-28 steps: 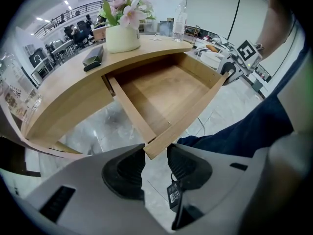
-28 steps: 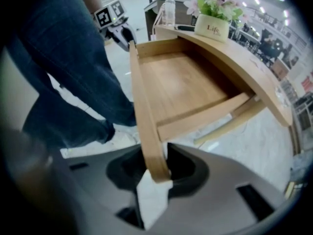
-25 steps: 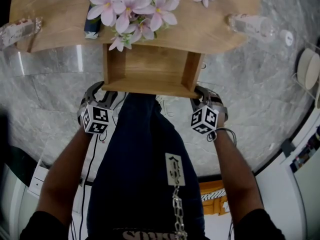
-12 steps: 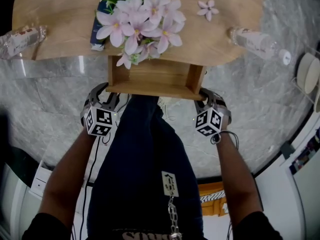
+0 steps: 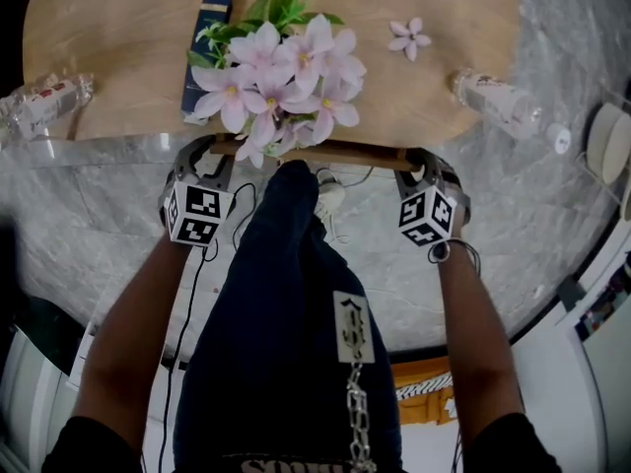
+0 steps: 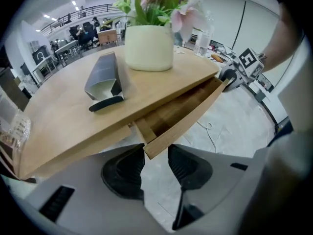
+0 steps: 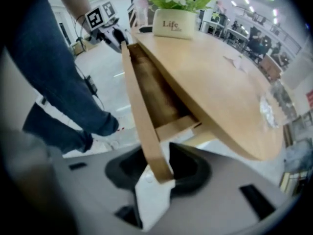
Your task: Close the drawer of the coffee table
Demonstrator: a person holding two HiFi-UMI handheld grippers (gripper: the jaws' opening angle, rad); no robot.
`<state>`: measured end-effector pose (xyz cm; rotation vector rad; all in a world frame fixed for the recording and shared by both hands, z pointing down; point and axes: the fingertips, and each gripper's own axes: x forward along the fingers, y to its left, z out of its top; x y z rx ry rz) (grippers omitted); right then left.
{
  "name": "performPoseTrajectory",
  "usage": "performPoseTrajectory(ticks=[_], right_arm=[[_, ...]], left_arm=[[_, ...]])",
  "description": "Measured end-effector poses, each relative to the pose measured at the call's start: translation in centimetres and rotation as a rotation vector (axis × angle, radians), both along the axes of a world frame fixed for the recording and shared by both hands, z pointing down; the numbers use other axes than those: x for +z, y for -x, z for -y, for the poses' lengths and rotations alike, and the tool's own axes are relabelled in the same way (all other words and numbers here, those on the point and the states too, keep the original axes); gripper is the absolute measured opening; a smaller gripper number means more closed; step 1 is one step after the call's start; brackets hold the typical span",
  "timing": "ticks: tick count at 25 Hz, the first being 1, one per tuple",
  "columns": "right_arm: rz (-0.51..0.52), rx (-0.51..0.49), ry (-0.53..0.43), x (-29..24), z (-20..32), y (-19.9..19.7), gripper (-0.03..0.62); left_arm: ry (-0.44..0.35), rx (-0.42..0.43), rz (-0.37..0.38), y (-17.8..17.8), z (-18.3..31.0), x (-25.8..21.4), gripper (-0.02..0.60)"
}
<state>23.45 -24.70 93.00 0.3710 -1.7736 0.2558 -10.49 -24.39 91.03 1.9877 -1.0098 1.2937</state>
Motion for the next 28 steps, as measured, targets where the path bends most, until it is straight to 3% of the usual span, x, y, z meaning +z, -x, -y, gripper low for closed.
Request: performPoseTrajectory(ticks=[4, 8, 10, 12, 14, 16, 17, 21, 24, 28], right_arm=[[0.024, 0.123, -0.036, 0.2, 2.6, -0.1, 0.175], [0.096, 0.446, -0.014, -0.1, 2.7, -1.8, 0.224], [0.116, 0.595, -0.029, -1.6, 2.2, -3.1, 0.224], [0.132, 0.668, -0.075, -4.5, 1.4, -4.1, 0.224], [0.177, 0.664, -0.16, -8.8, 1.6, -4.1, 0.206], [0.264, 0.635, -0.244, -15.0, 1.5, -3.0, 0.07], [0.328, 0.626, -0.273, -18.5, 1.4, -2.0, 0.052], [0.578, 0.612, -0.359, -34.1, 2.6, 2.8, 0.035], [0.759, 0.619, -0.439, -45.0, 2.6, 5.3, 0.034], [0.911, 0.626, -0.518, -54.9, 0.4, 7.0, 0.034]], left_arm=[[0.019, -0.162, -0.074, 0.1, 2.3, 0.1, 0.175], [0.058, -0.389, -0.162, 0.7, 1.8, -0.3, 0.17], [0.03, -0.442, -0.171, 1.1, 1.3, -1.9, 0.147], [-0.033, -0.439, -0.171, 1.3, 0.8, -4.8, 0.113], [-0.144, -0.397, -0.187, 0.9, 1.4, -9.1, 0.073], [-0.249, -0.351, -0.209, 0.1, 1.8, -15.0, 0.038], [-0.294, -0.329, -0.218, -0.4, 1.8, -18.3, 0.024], [-0.516, -0.23, -0.302, -3.2, 4.0, -33.6, 0.02], [-0.682, -0.213, -0.37, -4.7, 4.1, -45.7, 0.02], [-0.784, -0.22, -0.399, -5.7, 1.4, -56.7, 0.02]])
